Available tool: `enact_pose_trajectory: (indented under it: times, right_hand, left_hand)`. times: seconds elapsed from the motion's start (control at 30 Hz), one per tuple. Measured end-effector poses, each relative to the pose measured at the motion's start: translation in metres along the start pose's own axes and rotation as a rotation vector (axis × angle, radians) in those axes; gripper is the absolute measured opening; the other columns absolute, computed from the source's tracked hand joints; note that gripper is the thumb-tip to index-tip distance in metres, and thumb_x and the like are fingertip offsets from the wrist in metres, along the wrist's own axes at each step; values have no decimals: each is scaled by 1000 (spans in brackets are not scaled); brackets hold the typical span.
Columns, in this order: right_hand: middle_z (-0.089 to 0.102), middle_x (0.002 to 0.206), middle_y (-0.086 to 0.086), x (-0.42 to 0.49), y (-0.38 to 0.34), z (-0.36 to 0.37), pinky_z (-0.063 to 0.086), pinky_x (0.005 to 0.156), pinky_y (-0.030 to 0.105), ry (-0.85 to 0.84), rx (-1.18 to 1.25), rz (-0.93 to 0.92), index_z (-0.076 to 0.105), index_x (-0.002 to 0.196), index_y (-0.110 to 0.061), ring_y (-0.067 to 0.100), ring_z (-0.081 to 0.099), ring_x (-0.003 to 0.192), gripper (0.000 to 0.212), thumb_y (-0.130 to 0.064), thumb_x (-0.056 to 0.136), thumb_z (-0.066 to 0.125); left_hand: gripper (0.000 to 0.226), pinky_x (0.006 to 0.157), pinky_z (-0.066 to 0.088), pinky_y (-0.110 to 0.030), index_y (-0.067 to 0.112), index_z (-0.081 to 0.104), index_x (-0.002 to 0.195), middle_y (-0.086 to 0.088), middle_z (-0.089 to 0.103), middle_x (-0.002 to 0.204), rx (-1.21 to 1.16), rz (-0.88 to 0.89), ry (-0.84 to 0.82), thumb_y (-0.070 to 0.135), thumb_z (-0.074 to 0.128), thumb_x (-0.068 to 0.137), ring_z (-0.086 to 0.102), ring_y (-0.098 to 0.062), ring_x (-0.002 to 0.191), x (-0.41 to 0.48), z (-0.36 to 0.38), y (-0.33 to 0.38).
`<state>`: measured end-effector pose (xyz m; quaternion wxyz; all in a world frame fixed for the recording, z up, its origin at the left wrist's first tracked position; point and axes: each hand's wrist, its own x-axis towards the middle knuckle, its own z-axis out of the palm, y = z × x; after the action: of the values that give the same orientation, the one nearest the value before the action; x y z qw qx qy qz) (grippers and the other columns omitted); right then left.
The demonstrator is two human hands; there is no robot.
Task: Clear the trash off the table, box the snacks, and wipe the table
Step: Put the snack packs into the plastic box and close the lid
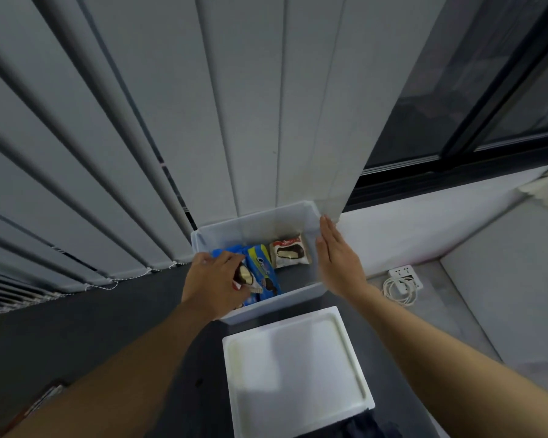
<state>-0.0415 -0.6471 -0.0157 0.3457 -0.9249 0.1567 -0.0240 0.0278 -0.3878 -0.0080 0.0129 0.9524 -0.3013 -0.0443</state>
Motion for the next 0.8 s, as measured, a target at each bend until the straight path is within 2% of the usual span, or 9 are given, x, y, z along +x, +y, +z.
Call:
enact_pose_trajectory:
  times: [0.1, 0.2, 0.3, 0.4, 0.47, 0.57, 0.63, 0.7, 0.8]
  right_hand:
    - [38, 157, -8, 1, 3, 2, 34, 113, 39, 70, 171, 112, 28, 155, -32, 17, 41, 140, 52, -47, 106, 22]
    - [40, 156, -8, 2, 2, 4, 37, 110, 39, 95, 145, 113, 30, 154, -33, 19, 43, 138, 52, -48, 106, 21]
    - [21, 164, -6, 0, -1, 4, 35, 112, 39, 73, -27, 33, 17, 159, -26, 19, 31, 146, 66, -55, 100, 9]
    - [2, 167, -4, 1, 3, 7, 23, 122, 46, 50, -135, -15, 4, 160, -24, 20, 8, 154, 63, -51, 103, 9]
    - [-3, 167, -5, 1, 3, 7, 16, 124, 45, 47, -175, -7, 1, 160, -23, 19, -1, 154, 60, -47, 105, 13]
    - [-1, 167, -6, 1, 1, 7, 15, 124, 43, 63, -189, 0, 3, 160, -22, 18, -1, 154, 59, -44, 107, 16]
    - [1, 167, -6, 2, 2, 7, 15, 124, 43, 65, -180, 1, 4, 160, -22, 17, 1, 154, 60, -46, 106, 14]
    - [3, 167, -6, 3, 4, 8, 15, 125, 43, 68, -182, 3, 4, 160, -24, 17, 2, 154, 61, -49, 104, 11]
    - [6, 167, -7, 3, 3, 8, 15, 125, 41, 78, -175, 3, 6, 160, -24, 17, 5, 154, 60, -48, 105, 14]
  left_hand:
    - [64, 104, 33, -34, 25, 53, 140, 7, 61, 133, 27, 20, -25, 60, 55, 86, 61, -16, 113, 5, 0, 1]
    - [58, 94, 46, -33, 25, 55, 135, 7, 61, 128, -43, 11, -55, 56, 58, 86, 64, -19, 106, 16, 0, 6]
    - [60, 89, 52, -38, 25, 52, 138, 7, 57, 129, -224, -13, -131, 50, 66, 86, 63, -24, 109, 33, 1, 18]
    - [58, 92, 52, -40, 29, 50, 139, 6, 58, 128, -334, -18, -201, 40, 71, 86, 60, -25, 114, 51, 5, 41]
    - [60, 93, 54, -41, 35, 45, 140, 7, 60, 128, -359, -15, -208, 35, 70, 85, 62, -25, 114, 62, 10, 57]
    - [60, 90, 55, -42, 36, 45, 139, 5, 63, 125, -390, 27, -274, 25, 68, 85, 63, -24, 110, 73, 22, 76]
    - [58, 88, 57, -41, 39, 42, 138, 5, 65, 123, -374, 91, -312, 28, 67, 87, 65, -24, 107, 76, 28, 83]
    - [53, 94, 56, -40, 35, 41, 139, 2, 63, 129, -301, 167, -335, 39, 64, 92, 64, -24, 113, 78, 37, 86]
    - [54, 105, 48, -37, 25, 46, 141, 0, 59, 138, -117, 279, -190, 50, 57, 95, 59, -23, 123, 79, 44, 83]
